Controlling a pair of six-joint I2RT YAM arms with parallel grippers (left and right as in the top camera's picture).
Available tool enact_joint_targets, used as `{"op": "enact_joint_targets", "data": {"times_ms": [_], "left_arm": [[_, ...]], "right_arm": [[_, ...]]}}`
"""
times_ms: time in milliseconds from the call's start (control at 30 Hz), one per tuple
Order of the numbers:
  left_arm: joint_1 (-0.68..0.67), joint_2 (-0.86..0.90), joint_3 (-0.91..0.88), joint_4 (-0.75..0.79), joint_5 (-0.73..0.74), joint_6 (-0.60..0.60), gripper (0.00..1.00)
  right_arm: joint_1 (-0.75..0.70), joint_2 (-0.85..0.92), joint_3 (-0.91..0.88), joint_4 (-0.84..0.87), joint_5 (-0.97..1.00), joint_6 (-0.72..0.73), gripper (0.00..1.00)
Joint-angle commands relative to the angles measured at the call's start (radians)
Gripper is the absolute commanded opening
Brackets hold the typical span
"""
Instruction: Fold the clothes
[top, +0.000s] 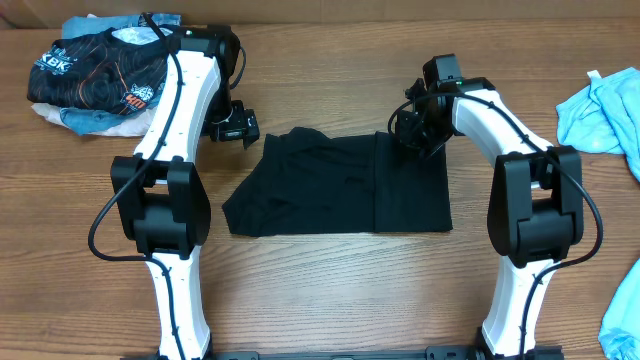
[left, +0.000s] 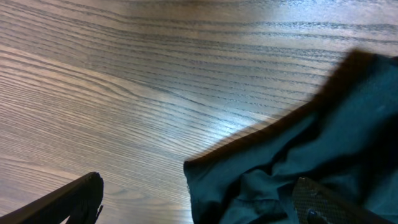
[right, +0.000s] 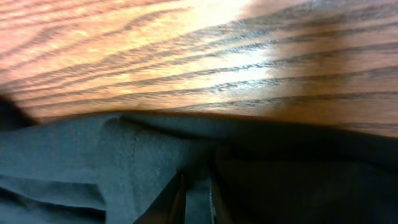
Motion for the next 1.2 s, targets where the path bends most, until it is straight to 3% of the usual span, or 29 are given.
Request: {"op": "enact_joint_targets", "data": {"times_ms": [0,167,400,833,1167], "left_arm": [[0.001,-0.027,0.013,0.009,0.006,0.011,1.0],[0.001,-0.027,0.013,0.012,0.013,0.011,1.0],[0.001,-0.027,0.013,0.015,0.025,0.011,1.0],[0.001,-0.027,0.013,0.015,0.035,0.011,1.0],[0.001,-0.027,0.013,0.016,0.035,0.011,1.0]], "right_arm": [[-0.003,0.009,-0.013,0.012,-0.06,-0.052,0.17],[-0.003,0.005,0.034,-0.048,-0.118,-0.063,0.11],[-0.002,-0.029,0.156,-0.187,-0.149,-0.081,0.13],[0.021,0.005,0.057,-0.076,-0.118,-0.005,0.18],[0.112,0.062,0.048,-0.055,-0.172,-0.039,0.19]]}}
